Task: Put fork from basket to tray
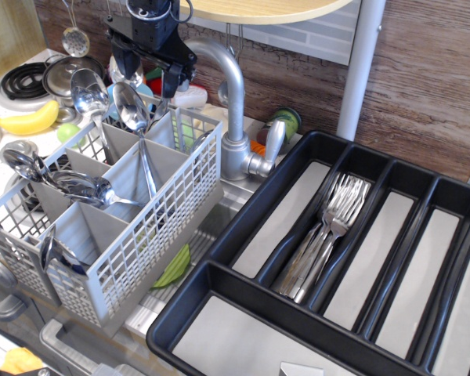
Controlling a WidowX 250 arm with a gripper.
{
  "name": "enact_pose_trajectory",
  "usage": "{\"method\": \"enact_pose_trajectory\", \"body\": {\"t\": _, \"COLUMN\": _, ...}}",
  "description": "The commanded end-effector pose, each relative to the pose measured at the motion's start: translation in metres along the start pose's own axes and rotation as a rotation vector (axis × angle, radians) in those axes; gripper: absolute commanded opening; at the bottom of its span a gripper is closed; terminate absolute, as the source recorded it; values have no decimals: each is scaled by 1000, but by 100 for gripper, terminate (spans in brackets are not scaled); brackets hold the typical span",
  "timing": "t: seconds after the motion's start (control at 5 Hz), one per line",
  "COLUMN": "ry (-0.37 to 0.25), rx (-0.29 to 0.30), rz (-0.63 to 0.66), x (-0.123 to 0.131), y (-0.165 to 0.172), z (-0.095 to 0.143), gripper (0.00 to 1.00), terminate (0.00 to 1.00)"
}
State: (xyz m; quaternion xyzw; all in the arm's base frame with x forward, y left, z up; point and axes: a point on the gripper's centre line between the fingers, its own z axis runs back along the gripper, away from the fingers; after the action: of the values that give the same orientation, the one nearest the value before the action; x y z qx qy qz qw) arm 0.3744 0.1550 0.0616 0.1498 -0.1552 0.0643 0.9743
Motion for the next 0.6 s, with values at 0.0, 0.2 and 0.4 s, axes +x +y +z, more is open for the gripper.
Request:
{"method": "enact_pose_trajectory", "body": {"t": 0.0, "ry": -100, "rx": 10, "rz": 48, "x": 15, "y": 3, "z": 2, "gripper": 100, "terminate": 0}}
{"method": "enact_pose_trajectory", "body": {"t": 0.2, "ry": -153, "rx": -43, "rz": 57, "x": 17, "y": 0, "z": -7, "gripper": 100, "terminate": 0}}
{"method": "enact_pose_trajectory", "body": {"t": 0.4, "ry": -166, "rx": -59, "rz": 70, "x": 18, "y": -1, "z": -15, "gripper": 100, "terminate": 0}}
